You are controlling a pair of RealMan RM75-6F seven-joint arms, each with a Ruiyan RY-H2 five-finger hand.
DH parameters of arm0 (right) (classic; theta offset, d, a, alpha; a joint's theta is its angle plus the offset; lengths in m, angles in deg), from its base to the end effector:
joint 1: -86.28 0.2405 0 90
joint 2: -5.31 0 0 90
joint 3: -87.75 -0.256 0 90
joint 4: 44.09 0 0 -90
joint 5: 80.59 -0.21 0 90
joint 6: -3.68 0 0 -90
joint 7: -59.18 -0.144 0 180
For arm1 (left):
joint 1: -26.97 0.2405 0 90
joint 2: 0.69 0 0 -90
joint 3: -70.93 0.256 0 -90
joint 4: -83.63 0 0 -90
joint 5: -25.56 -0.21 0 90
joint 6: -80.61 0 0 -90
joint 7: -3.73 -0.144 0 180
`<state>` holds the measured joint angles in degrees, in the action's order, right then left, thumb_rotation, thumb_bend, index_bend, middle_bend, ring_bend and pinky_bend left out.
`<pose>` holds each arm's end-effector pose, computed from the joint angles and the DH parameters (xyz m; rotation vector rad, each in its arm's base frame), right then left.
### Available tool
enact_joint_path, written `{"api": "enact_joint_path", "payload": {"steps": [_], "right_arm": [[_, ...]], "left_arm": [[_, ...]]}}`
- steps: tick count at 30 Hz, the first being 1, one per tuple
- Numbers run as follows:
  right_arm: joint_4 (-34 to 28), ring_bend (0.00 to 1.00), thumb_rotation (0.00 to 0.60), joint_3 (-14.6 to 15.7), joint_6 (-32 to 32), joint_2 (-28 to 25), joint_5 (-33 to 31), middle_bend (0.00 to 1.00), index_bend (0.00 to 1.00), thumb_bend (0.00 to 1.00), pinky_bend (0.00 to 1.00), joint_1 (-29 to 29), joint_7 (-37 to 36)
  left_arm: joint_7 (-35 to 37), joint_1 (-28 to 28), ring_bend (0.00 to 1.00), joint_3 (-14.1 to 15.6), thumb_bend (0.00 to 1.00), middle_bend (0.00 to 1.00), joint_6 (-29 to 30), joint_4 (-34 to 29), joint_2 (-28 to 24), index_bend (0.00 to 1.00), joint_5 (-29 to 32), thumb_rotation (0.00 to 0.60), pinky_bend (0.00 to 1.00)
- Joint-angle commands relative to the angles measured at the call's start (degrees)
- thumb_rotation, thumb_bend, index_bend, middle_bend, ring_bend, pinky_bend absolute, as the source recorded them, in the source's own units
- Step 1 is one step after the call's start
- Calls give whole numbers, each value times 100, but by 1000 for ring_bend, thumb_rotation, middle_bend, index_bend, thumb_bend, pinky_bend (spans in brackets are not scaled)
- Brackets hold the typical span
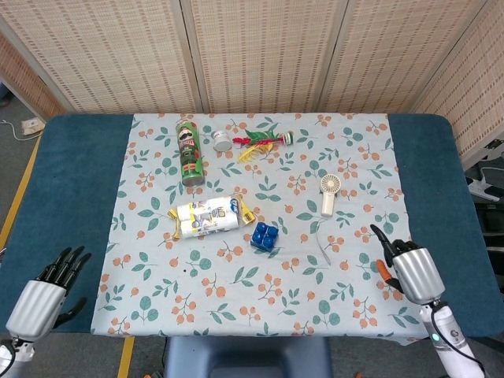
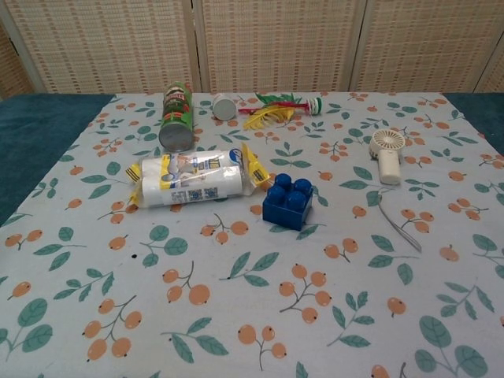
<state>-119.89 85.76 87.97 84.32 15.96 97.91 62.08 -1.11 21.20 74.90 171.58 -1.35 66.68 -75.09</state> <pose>-0.2940 -0.2136 0.0843 1.6367 -0.6983 0.9994 -0.2983 0.1575 0.1342 -1.6644 -0.6781 -0.9318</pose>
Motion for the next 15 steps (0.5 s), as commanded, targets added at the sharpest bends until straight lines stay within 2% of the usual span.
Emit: {"api": "enact_joint_path", "payload": {"steps": [1, 6, 10, 15], "right_arm": [[-428, 634, 600, -246, -893, -66, -509, 840, 57, 626, 703, 442, 373], [-963, 643, 600, -628, -2102, -165, -1647, 854, 10, 700, 702, 920, 1080], [-1225, 645, 600, -894, -2688, -123, -2549, 857, 0, 739, 702, 1211, 1417], [-1418, 645, 600, -1066, -3173, -94, -3508, 859, 0, 763, 702, 1541, 1778]], "left_arm": [[50, 26, 0, -12, 278, 0, 58, -25, -14, 0, -11, 600, 312], [-33, -5, 0, -21, 280, 0, -93, 7, 16, 0, 71, 600, 315], [-40, -9, 0, -17, 279, 0, -109, -37, -12, 0, 67, 600, 315], [-10, -5, 0, -31, 279, 0, -81, -41, -12, 0, 62, 600, 315]]}}
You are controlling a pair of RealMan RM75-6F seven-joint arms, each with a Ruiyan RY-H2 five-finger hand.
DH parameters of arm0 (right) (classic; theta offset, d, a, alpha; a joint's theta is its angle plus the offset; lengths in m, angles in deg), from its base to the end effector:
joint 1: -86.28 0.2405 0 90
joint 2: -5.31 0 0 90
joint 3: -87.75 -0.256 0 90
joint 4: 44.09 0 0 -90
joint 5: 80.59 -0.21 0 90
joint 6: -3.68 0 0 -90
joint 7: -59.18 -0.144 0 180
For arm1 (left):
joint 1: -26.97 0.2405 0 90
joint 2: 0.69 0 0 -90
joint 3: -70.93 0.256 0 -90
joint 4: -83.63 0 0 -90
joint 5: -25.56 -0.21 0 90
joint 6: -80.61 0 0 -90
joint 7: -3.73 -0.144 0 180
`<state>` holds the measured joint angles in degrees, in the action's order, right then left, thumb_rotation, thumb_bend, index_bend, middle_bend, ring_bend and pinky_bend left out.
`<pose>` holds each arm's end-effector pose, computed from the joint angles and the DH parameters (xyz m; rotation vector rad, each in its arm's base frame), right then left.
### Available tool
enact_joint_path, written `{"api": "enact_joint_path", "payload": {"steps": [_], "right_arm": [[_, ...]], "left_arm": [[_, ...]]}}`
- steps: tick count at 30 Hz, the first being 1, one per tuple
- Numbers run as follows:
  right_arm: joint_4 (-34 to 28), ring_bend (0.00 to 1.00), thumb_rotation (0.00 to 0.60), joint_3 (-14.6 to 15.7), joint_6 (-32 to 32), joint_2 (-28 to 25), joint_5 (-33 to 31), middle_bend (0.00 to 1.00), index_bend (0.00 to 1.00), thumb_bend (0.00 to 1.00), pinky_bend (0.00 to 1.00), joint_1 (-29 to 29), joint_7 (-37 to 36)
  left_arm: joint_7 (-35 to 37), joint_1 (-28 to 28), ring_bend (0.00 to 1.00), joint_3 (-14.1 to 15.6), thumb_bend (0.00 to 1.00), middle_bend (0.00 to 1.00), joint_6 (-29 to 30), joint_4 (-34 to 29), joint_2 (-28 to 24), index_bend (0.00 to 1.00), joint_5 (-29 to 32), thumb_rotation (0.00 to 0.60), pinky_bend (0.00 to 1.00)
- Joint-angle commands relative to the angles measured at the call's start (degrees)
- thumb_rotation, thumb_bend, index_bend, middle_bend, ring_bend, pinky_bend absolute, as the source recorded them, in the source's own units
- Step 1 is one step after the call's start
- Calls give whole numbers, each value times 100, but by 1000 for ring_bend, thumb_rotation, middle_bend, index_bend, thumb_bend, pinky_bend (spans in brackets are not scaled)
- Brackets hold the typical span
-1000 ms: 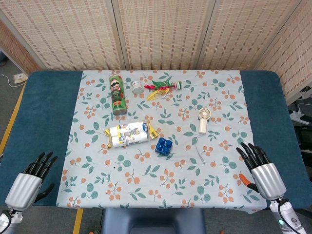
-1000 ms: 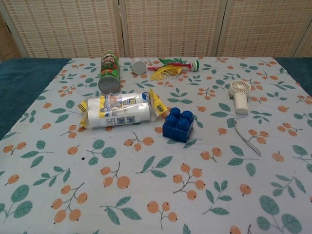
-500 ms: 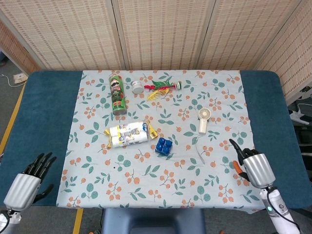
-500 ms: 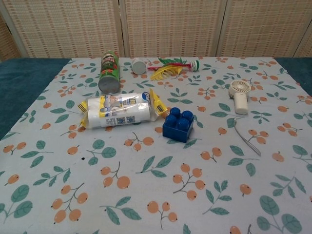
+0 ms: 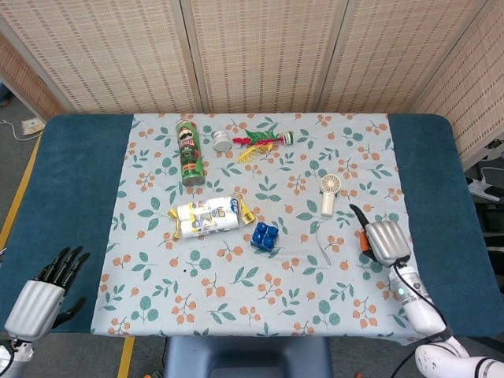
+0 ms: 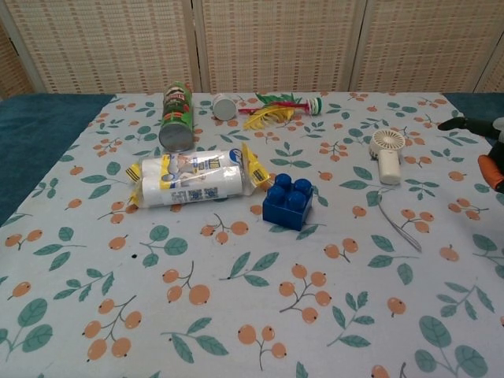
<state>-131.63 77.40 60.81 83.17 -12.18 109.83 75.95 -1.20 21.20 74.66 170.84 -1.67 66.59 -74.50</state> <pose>-0.2660 -0.2927 0.0510 1.6437 -1.0386 0.7276 -0.2992 0.1587 0.1338 -1.6603 -0.6892 -0.9211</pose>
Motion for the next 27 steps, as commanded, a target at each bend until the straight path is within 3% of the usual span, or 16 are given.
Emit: {"api": "enact_joint_path", "payload": {"steps": [1, 13, 27], "right_arm": [[-251, 645, 600, -249, -513, 43, -864, 859, 0, 765, 702, 414, 473], [-79, 646, 600, -283, -726, 459, -2656, 860, 0, 783, 699, 1198, 1208], [864, 646, 600, -389, -975, 880, -3771, 859, 0, 786, 696, 1786, 1240]], "left_arm": [[-6, -5, 0, -4, 279, 0, -14, -15, -7, 0, 3, 600, 315], [40, 2, 0, -2, 278, 0, -4, -17, -28, 0, -11, 600, 316], [64, 10, 0, -1, 278, 0, 17, -22, -39, 7, -33, 600, 317]]}}
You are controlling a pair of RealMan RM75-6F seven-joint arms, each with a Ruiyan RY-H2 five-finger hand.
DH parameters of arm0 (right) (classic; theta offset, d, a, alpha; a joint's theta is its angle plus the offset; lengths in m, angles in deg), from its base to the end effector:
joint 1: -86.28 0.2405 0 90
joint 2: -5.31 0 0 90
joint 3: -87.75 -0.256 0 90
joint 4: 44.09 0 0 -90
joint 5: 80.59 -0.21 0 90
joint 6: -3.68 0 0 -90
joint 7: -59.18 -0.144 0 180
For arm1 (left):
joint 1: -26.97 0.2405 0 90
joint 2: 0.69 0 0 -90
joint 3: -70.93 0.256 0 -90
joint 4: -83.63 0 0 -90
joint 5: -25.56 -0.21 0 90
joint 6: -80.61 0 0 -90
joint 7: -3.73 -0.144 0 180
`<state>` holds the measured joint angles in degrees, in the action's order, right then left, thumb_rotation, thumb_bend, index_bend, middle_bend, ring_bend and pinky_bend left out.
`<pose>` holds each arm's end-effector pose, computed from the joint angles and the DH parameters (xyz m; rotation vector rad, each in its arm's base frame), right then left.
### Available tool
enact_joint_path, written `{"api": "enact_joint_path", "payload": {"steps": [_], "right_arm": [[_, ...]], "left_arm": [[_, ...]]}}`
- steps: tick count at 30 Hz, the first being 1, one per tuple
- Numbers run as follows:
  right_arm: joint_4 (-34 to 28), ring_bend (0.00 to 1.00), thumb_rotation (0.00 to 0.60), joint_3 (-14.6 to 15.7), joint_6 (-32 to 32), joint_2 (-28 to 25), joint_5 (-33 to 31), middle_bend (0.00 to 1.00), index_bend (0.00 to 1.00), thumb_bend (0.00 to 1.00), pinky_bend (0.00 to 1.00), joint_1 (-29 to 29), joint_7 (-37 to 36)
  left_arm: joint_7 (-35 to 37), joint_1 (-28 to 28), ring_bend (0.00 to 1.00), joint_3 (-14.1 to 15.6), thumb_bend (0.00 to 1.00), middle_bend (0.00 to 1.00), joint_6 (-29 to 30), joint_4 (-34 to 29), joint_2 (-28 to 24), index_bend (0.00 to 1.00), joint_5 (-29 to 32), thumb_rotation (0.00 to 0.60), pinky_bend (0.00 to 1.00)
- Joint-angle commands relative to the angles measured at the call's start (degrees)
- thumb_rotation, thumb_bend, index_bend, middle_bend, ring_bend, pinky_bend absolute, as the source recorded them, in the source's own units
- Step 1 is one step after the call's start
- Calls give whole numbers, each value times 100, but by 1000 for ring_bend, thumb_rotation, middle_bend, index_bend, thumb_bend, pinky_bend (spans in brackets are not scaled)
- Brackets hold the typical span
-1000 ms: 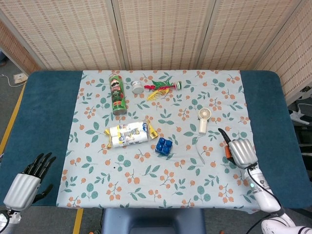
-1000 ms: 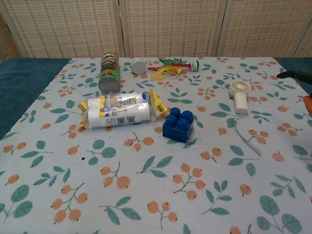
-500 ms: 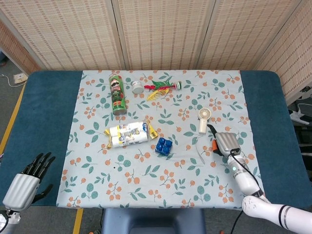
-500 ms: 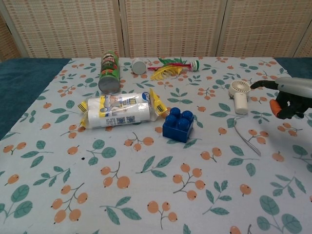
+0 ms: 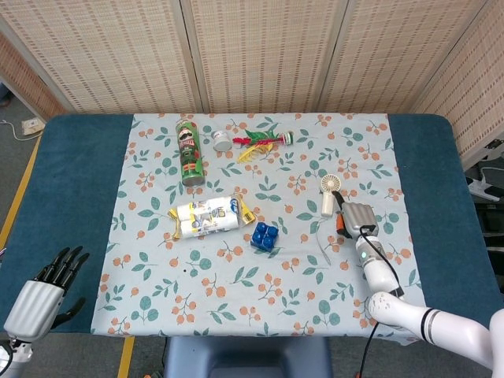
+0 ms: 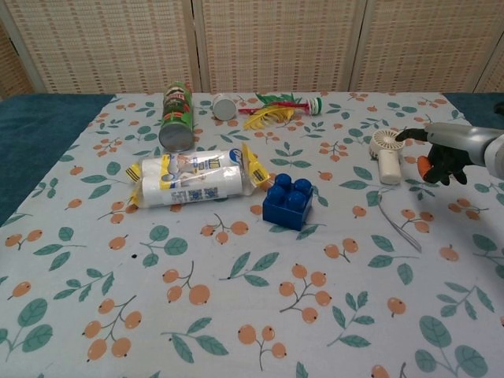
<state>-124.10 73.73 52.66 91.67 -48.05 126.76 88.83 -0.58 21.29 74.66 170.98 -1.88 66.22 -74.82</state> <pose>-0.2340 -0.3648 0.0050 1.5260 -1.2905 0.5716 -0.2986 0.1580 0.1355 -1.6610 -0.6942 -0.9300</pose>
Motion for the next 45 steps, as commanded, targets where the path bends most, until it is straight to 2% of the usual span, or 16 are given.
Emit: {"api": "enact_joint_path", "payload": {"steps": [1, 23, 45], "right_arm": [[146, 645, 600, -21, -225, 26, -252, 859, 0, 786, 695, 121, -69], [360, 645, 600, 285, -402, 106, -345, 860, 0, 786, 694, 352, -408], [608, 645, 600, 466, -524, 182, -382, 860, 0, 786, 694, 407, -652]], "left_arm": [[-5, -1, 0, -2, 279, 0, -11, 6, 2, 8, 6, 600, 317], [34, 1, 0, 5, 280, 0, -17, 0, -10, 18, -6, 600, 317], [97, -5, 0, 2, 280, 0, -24, 2, -25, 27, -4, 600, 317]]}}
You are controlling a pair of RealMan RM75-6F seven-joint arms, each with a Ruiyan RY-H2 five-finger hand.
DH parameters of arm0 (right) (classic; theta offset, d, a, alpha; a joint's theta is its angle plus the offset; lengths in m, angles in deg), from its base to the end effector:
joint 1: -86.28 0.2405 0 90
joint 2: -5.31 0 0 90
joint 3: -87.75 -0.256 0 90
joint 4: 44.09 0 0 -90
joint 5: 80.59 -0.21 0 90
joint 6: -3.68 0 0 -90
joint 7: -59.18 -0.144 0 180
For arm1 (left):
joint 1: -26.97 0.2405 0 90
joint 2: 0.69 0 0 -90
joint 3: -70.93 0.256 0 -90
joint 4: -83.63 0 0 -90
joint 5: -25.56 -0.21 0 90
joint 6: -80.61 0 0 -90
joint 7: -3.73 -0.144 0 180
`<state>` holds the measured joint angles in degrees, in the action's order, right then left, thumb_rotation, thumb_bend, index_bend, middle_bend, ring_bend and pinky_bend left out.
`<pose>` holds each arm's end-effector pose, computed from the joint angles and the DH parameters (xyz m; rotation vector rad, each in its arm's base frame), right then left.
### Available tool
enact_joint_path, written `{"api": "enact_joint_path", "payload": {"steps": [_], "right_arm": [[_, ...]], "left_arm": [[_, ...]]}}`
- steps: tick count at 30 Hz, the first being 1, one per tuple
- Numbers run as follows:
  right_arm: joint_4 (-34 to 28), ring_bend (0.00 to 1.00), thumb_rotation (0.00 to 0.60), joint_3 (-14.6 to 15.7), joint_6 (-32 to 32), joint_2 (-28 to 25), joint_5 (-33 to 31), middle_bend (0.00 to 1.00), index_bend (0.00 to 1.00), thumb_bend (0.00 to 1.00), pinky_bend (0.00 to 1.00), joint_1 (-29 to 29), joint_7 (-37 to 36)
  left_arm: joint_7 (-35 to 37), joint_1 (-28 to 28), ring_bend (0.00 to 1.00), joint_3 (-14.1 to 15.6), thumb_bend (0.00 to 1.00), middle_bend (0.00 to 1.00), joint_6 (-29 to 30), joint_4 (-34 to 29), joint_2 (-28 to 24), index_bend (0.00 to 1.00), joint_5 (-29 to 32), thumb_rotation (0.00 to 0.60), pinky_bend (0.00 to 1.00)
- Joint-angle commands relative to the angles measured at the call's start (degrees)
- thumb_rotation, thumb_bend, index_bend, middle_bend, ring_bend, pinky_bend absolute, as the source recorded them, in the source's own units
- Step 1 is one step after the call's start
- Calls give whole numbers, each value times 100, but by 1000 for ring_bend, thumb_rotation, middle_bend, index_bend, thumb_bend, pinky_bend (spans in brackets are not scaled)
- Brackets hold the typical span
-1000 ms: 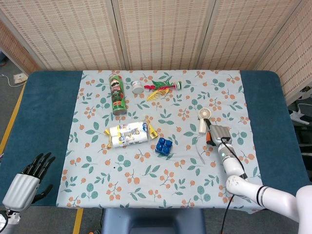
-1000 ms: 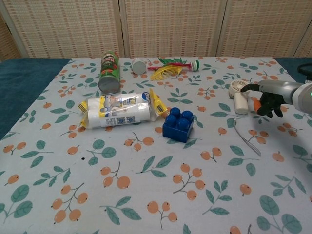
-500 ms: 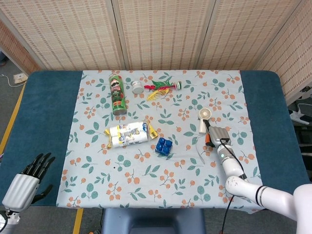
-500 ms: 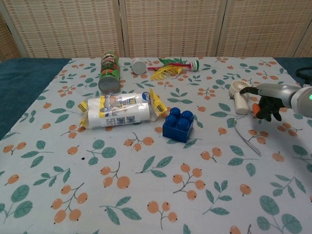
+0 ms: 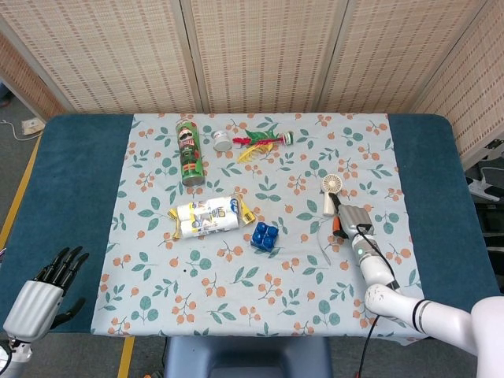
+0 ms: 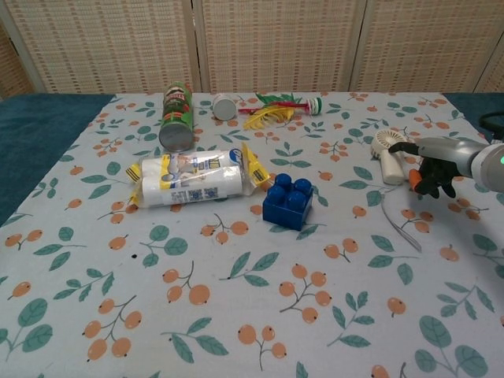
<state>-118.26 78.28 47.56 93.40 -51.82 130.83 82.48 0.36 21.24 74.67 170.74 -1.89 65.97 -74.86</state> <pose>-0.2442 -0.3711 -0.0115 1.5302 -1.3906 0.5329 -0.2991 0.1582 0.1363 -1.6624 -0.7077 -0.9358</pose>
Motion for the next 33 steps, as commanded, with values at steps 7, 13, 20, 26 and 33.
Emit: {"api": "enact_joint_path", "payload": {"steps": [7, 13, 20, 26, 33], "right_arm": [[209, 645, 600, 57, -109, 67, -17, 859, 0, 786, 694, -8, -92], [420, 646, 600, 96, -261, 121, 27, 859, 0, 786, 693, -76, -260], [614, 645, 600, 39, -452, 141, 393, 859, 0, 786, 692, -202, -686], [595, 646, 600, -37, -555, 67, 770, 859, 0, 786, 692, -352, -1122], [489, 645, 600, -92, -641, -81, 1123, 859, 0, 786, 692, -472, -1497]], "left_arm": [[28, 3, 0, 4, 280, 0, 6, 1, -7, 29, -3, 600, 317], [47, 1, 0, -6, 280, 0, 3, 7, -9, 31, 14, 600, 318], [78, 1, 0, -8, 279, 0, 10, 3, -11, 32, 14, 600, 318], [65, -4, 0, -10, 279, 0, -7, 4, -7, 32, 23, 600, 317], [34, -5, 0, -3, 278, 0, -18, 5, -7, 32, 16, 600, 318]]}}
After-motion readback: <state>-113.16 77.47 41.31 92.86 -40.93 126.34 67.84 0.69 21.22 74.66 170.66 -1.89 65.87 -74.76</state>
